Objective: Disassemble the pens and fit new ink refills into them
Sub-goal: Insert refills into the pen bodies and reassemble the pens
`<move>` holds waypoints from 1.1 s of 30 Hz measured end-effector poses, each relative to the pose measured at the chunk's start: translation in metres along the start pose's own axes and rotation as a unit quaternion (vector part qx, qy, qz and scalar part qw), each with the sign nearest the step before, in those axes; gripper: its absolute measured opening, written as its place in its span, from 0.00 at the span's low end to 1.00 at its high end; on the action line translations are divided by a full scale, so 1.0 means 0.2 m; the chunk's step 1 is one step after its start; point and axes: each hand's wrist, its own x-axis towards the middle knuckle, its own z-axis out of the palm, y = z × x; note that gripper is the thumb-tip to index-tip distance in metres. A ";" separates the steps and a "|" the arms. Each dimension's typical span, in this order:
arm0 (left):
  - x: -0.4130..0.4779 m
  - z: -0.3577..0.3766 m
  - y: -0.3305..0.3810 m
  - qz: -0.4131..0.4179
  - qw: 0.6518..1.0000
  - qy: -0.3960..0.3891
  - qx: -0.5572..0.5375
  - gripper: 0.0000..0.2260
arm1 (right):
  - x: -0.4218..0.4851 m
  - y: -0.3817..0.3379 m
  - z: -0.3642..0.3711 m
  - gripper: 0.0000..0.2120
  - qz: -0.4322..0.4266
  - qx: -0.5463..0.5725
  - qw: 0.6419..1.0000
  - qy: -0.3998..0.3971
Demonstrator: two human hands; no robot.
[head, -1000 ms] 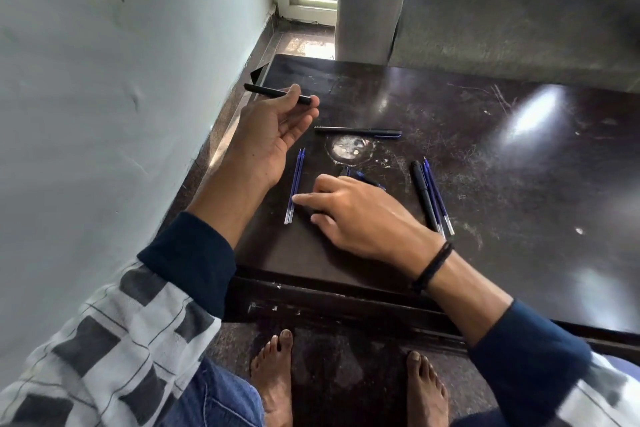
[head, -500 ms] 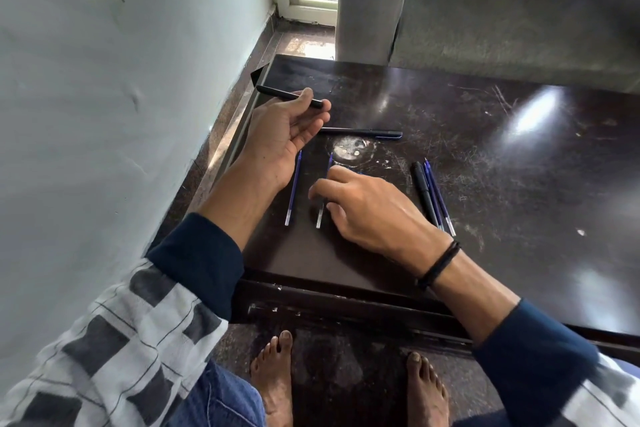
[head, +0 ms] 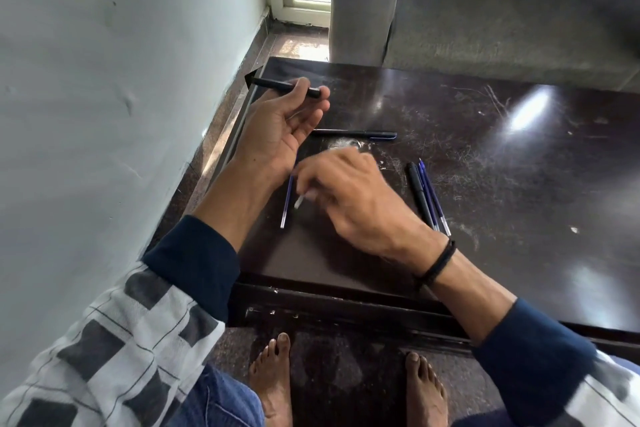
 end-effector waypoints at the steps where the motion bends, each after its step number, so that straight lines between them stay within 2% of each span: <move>1: -0.01 0.01 0.01 0.008 1.000 -0.017 -0.010 0.01 | 0.02 -0.01 -0.02 0.04 0.023 0.062 0.996 0.063; 4: -0.03 0.03 0.02 0.037 0.997 -0.066 -0.003 0.02 | 0.05 -0.02 -0.09 0.05 0.103 0.191 0.957 0.193; 6: -0.04 0.04 0.00 0.044 0.995 -0.090 0.016 0.03 | 0.05 0.00 -0.10 0.07 0.172 0.197 0.937 0.231; 9: -0.05 0.05 -0.03 0.031 0.993 -0.101 0.050 0.03 | 0.03 0.05 -0.09 0.07 0.271 0.154 0.925 0.218; 11: -0.05 0.06 -0.05 0.021 0.993 -0.099 0.068 0.03 | 0.02 0.06 -0.09 0.07 0.299 0.137 0.922 0.206; 19: -0.05 0.05 -0.07 -0.013 0.990 -0.088 0.112 0.02 | 0.03 0.05 -0.11 0.05 0.335 0.130 0.912 0.200; 25: -0.04 0.04 -0.07 -0.018 0.993 -0.071 0.091 0.01 | 0.03 0.04 -0.12 0.06 0.341 0.133 0.909 0.200; 29: -0.04 0.04 -0.07 -0.029 0.994 -0.075 0.077 0.02 | 0.02 0.05 -0.11 0.05 0.346 0.133 0.906 0.204; 33: -0.04 0.04 -0.07 -0.027 0.989 -0.098 0.109 0.02 | 0.02 0.05 -0.10 0.04 0.338 0.120 0.912 0.199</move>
